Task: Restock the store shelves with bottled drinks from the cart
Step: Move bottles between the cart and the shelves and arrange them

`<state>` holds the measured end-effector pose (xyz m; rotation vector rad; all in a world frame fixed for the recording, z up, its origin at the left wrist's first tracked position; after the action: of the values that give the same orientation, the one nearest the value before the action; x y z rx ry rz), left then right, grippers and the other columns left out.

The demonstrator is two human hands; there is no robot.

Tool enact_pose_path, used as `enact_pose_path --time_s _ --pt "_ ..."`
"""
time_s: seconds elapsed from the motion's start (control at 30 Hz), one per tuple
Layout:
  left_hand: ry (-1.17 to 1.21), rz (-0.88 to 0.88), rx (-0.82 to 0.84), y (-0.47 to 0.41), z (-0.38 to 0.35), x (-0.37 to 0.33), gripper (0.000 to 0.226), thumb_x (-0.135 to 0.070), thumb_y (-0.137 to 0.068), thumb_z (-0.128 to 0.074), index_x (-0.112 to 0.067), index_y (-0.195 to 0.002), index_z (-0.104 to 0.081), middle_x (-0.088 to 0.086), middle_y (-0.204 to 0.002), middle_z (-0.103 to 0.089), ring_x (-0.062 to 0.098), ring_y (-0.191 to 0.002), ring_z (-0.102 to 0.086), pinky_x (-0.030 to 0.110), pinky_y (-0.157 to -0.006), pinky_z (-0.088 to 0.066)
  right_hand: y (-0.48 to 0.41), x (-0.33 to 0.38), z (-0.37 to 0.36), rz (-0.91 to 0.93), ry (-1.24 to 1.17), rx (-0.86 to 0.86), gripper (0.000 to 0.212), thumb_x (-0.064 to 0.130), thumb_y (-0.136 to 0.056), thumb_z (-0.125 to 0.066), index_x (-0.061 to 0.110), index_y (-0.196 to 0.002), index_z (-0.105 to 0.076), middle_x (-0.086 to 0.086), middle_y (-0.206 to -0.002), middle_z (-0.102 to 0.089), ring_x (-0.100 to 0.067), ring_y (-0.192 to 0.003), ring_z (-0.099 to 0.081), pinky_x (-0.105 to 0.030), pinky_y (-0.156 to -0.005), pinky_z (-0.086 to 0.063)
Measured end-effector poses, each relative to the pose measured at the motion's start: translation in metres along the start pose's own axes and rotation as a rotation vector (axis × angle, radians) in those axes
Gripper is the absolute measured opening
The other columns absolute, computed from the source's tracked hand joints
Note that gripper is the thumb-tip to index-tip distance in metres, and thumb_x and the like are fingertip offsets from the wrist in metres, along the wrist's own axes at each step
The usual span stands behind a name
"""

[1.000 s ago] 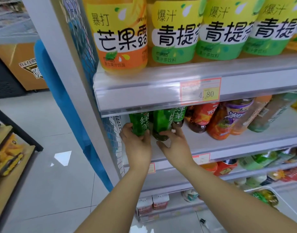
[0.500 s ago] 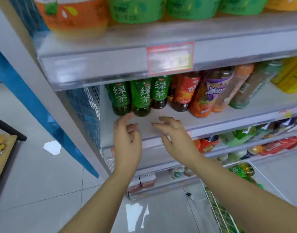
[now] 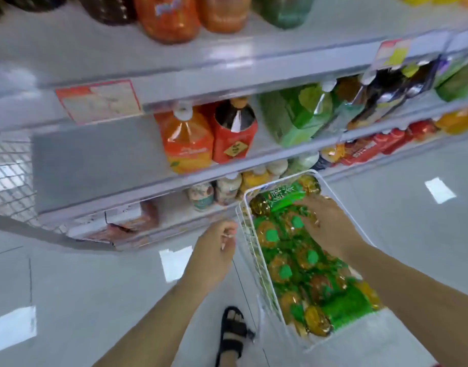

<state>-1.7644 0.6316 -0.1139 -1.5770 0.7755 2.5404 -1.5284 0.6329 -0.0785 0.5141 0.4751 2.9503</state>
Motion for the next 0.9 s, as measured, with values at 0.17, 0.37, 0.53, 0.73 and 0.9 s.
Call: enact_pose_path --time_s 0.17,0.37,0.53,0.73,0.9 --pt "-0.023 0.077 0.066 -0.037 -0.060 0.025 0.041 -0.018 -0.097 -0.047 -0.028 -0.136 -0.039 -0.004 -0.136 -0.037 0.009 -0.114 -0.048 0.023 -0.097 -0.039 -0.064 -0.052 -0.045 0.046 0.187 0.089 0.060 0.022 -0.087 -0.061 0.021 -0.142 -0.036 -0.007 -0.148 -0.033 -0.027 -0.137 -0.027 -0.041 -0.113 -0.022" --pt "-0.067 0.059 0.106 -0.060 -0.094 0.039 0.056 -0.018 -0.095 -0.050 -0.030 -0.144 -0.025 -0.008 -0.144 -0.026 0.009 -0.119 -0.044 0.026 -0.103 -0.036 -0.115 -0.073 -0.064 0.195 0.588 0.060 0.075 0.028 -0.078 -0.068 0.027 -0.143 -0.030 -0.005 -0.144 -0.034 -0.027 -0.134 -0.027 -0.049 -0.113 -0.010" --pt "-0.089 0.088 0.133 -0.060 -0.094 0.037 0.059 -0.020 -0.095 -0.050 -0.037 -0.144 -0.021 -0.016 -0.139 -0.025 0.003 -0.109 -0.043 0.011 -0.086 -0.031 -0.128 -0.070 -0.055 0.226 0.691 0.119 0.071 0.040 -0.073 -0.071 0.020 -0.135 -0.041 -0.007 -0.129 -0.043 -0.029 -0.121 -0.038 -0.042 -0.101 -0.033" --pt "-0.004 0.153 -0.135 -0.061 -0.080 0.016 0.034 -0.021 -0.094 -0.052 -0.026 -0.128 -0.050 -0.009 -0.127 -0.035 0.010 -0.130 -0.035 0.023 -0.109 -0.026 -0.073 -0.056 -0.028 0.036 0.246 0.149 0.076 0.047 -0.071 -0.071 0.022 -0.138 -0.043 0.001 -0.132 -0.040 -0.023 -0.112 -0.052 -0.031 -0.082 -0.044" --pt "0.288 0.312 -0.044 -0.043 -0.093 -0.018 0.053 -0.040 -0.094 -0.043 -0.028 -0.144 -0.027 -0.018 -0.121 -0.041 -0.005 -0.095 -0.048 -0.005 -0.068 -0.034 -0.022 -0.045 -0.035 -0.088 0.029 0.079 0.071 0.051 -0.067 -0.073 0.025 -0.130 -0.053 0.007 -0.106 -0.043 -0.017 -0.094 -0.053 -0.026 -0.073 -0.042"
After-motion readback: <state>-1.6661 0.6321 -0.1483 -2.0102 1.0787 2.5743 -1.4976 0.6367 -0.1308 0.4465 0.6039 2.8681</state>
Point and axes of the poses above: each hand's wrist, its own y-axis away from the middle knuckle, its own z-axis out of the back of the hand, x = y × z, the point moved 3 cm from there along -y, towards the middle knuckle
